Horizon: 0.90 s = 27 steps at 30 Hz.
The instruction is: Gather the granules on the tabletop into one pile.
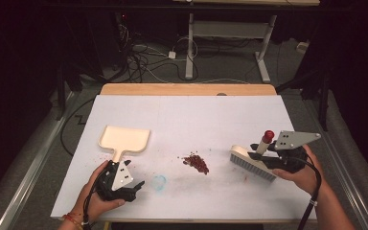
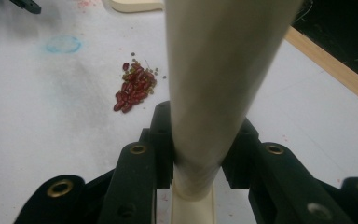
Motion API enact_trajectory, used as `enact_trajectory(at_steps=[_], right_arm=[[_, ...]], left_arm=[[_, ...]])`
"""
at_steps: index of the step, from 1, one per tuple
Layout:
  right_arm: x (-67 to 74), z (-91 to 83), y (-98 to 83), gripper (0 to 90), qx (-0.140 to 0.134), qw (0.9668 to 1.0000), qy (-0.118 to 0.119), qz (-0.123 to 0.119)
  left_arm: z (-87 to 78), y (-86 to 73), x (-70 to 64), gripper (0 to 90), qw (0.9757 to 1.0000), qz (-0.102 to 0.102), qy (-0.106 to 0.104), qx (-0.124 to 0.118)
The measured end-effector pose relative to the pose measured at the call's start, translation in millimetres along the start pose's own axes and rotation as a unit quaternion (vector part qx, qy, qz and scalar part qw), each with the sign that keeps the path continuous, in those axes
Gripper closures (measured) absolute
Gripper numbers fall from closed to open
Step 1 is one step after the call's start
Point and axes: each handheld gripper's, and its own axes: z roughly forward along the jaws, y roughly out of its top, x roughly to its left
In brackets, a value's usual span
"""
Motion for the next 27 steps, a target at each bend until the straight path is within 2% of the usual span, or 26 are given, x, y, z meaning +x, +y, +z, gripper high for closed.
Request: enact_trajectory(at_steps=[5, 8, 9, 10, 12, 14, 16, 18, 20, 22, 24, 26, 27], right_arm=[[-11.2, -1.6, 3.0, 70.3, -0.007, 0.998, 0.063, -0.007], [-15.5, -3.8, 3.0, 70.2, -0.018, 0.9923, 0.122, -0.01], [-16.3, -3.4, 2.7, 69.9, -0.015, 0.9907, 0.134, -0.015], [-16.7, -2.3, 2.3, 69.7, -0.01, 0.9904, 0.137, -0.02], [-17.2, 1.4, 0.7, 69.6, 0.0, 0.992, 0.125, -0.017], [-20.6, 3.2, -1.6, 67.8, -0.016, 0.9927, 0.12, -0.007], [-26.4, 2.1, -2.2, 60.2, -0.033, 0.9951, 0.091, 0.016], [-31.1, 1.4, -1.4, 58.7, -0.035, 0.9977, 0.053, 0.024], [-34.5, 0.6, 1.2, 51.6, -0.032, 0.9987, 0.001, 0.039], [-38.4, -1.6, 2.7, 50.2, -0.04, 0.997, -0.038, 0.054], [-41.8, -3.3, 3.8, 50.4, -0.051, 0.993, -0.079, 0.073], [-43.7, -0.4, 4.2, 51.1, -0.043, 0.9907, -0.105, 0.076], [-44.4, 1.9, 4.7, 51.3, -0.04, 0.9881, -0.126, 0.079]], left_arm=[[1.4, 0.9, -1.3, 18.9, 1.0, 0.001, -0.006, 0.002], [2.1, 1.5, -2.0, 19.0, 1.0, 0.001, -0.007, 0.003], [2.5, 1.8, -2.1, 18.9, 1.0, 0.0, -0.008, 0.003], [2.8, 2.1, -2.2, 18.9, 1.0, 0.001, -0.008, 0.003], [3.1, 2.8, -2.6, 18.9, 0.9999, 0.002, -0.009, 0.005], [3.8, 3.3, -3.1, 18.9, 0.9999, 0.002, -0.01, 0.005], [4.2, 3.5, -3.3, 18.9, 0.9999, 0.003, -0.011, 0.005], [4.5, 3.5, -3.3, 18.9, 0.9999, 0.002, -0.011, 0.005], [4.7, 3.4, -2.9, 18.9, 0.9999, 0.002, -0.011, 0.006], [5.1, 3.2, -2.8, 18.9, 0.9999, 0.001, -0.012, 0.007], [5.4, 3.3, -3.1, 18.9, 0.9999, 0.002, -0.013, 0.007], [5.8, 3.5, -3.3, 18.9, 0.9999, 0.004, -0.013, 0.008], [6.0, 3.5, -3.1, 18.9, 0.9999, 0.003, -0.014, 0.008]])
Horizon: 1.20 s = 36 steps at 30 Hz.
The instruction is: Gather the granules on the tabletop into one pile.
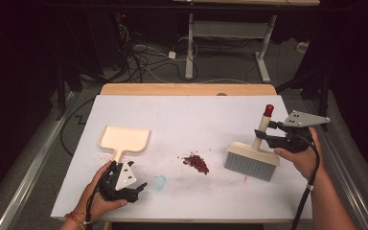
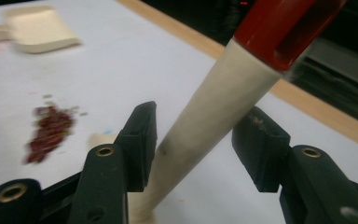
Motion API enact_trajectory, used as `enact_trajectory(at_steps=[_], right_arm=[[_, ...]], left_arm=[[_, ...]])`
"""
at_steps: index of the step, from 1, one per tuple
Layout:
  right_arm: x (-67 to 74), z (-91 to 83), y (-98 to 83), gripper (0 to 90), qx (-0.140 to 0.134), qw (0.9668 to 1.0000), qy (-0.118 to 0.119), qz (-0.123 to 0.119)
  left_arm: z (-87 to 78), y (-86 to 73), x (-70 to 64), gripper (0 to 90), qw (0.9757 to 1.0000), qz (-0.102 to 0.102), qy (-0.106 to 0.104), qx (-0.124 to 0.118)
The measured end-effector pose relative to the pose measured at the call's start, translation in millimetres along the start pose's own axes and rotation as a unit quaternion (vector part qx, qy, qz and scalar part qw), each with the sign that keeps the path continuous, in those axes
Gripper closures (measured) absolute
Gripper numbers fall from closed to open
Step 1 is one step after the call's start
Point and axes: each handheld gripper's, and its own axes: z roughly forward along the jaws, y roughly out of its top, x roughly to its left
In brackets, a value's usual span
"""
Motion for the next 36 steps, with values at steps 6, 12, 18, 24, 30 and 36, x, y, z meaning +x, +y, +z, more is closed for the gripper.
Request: enact_trajectory(at_steps=[6, 12, 18, 24, 30, 36], right_arm=[[-3.5, 28.5, 6.2, 50.7, 0.019, 0.9973, -0.066, 0.028], [-7.4, 72.1, 15.2, 37.4, 0.057, 0.9911, -0.118, 0.021], [-2.6, 75.6, 25.1, 31.8, 0.02, 0.9914, -0.127, 0.026], [4.9, 61.5, 11.1, 31.0, -0.016, 0.993, -0.103, 0.057], [20.1, 36.4, -3.7, 27.5, -0.045, 0.9936, -0.094, 0.044], [42.5, 10.7, -20.3, 24.5, -0.079, 0.9913, -0.1, 0.032]], left_arm=[[2.5, 0.7, -0.3, 18.9, 1.0, 0.002, -0.004, 0.003], [5.1, 0.4, 0.7, 18.9, 0.9999, 0.005, -0.006, 0.009], [3.2, 0.1, 1.8, 18.8, 1.0, 0.001, -0.004, 0.001], [-0.6, 1.0, 4.6, 18.5, 0.9998, -0.007, 0.007, -0.015], [-4.3, 3.5, 9.3, 17.3, 0.9989, -0.018, 0.025, -0.036], [-9.5, 2.9, 10.5, 17.0, 0.9972, -0.026, 0.045, -0.054]])
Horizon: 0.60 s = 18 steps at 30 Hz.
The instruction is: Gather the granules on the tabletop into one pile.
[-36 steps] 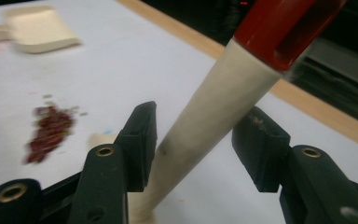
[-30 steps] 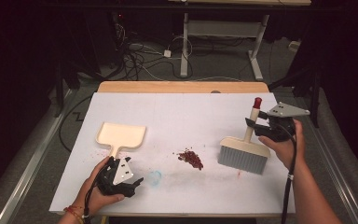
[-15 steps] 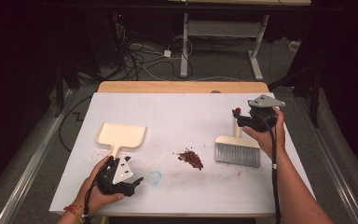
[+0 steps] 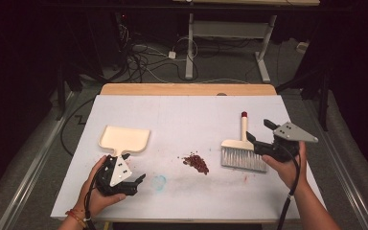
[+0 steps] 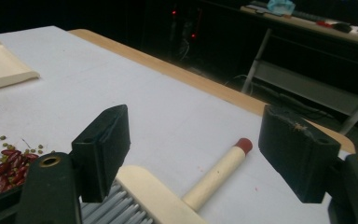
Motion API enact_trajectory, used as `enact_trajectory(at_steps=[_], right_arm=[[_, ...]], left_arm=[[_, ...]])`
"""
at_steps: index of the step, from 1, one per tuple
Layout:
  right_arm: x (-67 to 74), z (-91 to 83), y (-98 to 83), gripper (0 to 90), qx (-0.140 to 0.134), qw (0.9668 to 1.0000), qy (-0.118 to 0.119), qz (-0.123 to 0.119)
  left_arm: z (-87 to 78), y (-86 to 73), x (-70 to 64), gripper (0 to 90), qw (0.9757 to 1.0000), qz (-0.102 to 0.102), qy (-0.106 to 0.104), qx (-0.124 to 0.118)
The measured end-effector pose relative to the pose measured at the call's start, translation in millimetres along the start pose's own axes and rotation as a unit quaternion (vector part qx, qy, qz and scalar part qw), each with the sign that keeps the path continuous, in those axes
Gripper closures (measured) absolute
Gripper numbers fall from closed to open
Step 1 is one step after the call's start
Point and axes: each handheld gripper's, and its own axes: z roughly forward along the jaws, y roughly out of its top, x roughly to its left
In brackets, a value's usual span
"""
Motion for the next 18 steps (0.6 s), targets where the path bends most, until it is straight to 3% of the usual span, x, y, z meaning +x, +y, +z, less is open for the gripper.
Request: enact_trajectory(at_steps=[4, 7, 10, 13, 18], right_arm=[[10.3, -16.5, -11.4, 23.1, -0.009, 0.9999, -0.011, -0.001], [17.4, -29.1, -22.3, 23.1, -0.015, 0.9998, -0.008, 0.012], [25.8, -39.1, -32.4, 23.1, -0.009, 0.9998, -0.012, -0.01], [33.7, -47.7, -43.1, 23.1, -0.007, 0.9998, -0.012, -0.016], [43.0, -50.9, -49.9, 23.1, 0.008, 0.9992, -0.005, -0.038]], left_arm=[[-2.1, -0.2, 0.2, 16.5, 1.0, 0.0, 0.006, -0.005], [-2.2, -0.1, -0.1, 16.5, 0.9999, 0.002, 0.009, -0.006], [-2.1, -0.4, -1.1, 16.5, 0.9999, 0.004, 0.011, -0.007], [-3.8, -1.7, -2.8, 16.5, 0.9998, 0.007, 0.013, -0.01], [-5.9, -3.5, -1.2, 16.5, 0.9998, 0.0, 0.012, -0.016]])
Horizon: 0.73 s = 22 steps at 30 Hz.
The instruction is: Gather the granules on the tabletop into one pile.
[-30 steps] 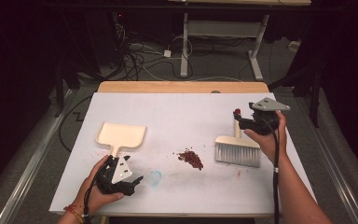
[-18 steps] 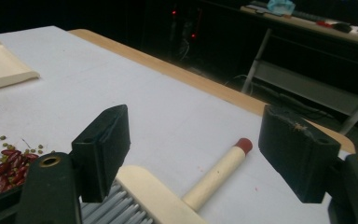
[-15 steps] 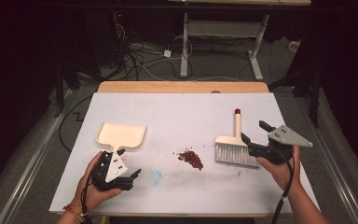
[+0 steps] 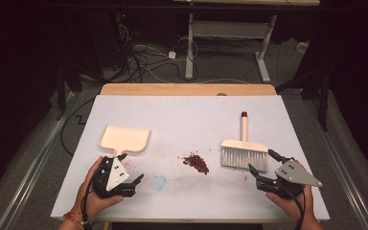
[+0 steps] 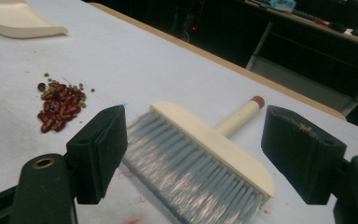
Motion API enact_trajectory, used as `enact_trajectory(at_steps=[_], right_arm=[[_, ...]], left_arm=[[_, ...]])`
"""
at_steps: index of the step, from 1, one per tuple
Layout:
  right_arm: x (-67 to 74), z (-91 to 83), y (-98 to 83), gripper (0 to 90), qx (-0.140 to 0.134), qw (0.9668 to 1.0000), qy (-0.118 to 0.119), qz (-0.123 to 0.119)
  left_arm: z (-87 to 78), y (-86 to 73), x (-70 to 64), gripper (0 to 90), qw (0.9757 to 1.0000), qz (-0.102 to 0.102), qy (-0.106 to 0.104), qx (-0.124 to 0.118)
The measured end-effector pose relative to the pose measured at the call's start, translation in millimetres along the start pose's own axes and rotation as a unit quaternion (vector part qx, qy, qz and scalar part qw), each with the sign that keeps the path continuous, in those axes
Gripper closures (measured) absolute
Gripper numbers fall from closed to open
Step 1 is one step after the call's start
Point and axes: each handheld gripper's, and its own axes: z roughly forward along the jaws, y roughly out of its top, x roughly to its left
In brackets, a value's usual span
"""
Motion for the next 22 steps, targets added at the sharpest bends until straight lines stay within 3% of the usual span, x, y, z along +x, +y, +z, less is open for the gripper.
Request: enact_trajectory(at_steps=[22], right_arm=[[-2.0, 3.7, -0.2, 22.8, 0.0, 1.0, -0.004, 0.0]], left_arm=[[7.0, 2.3, 0.1, 16.5, 0.9999, 0.009, 0.0, 0.012]])
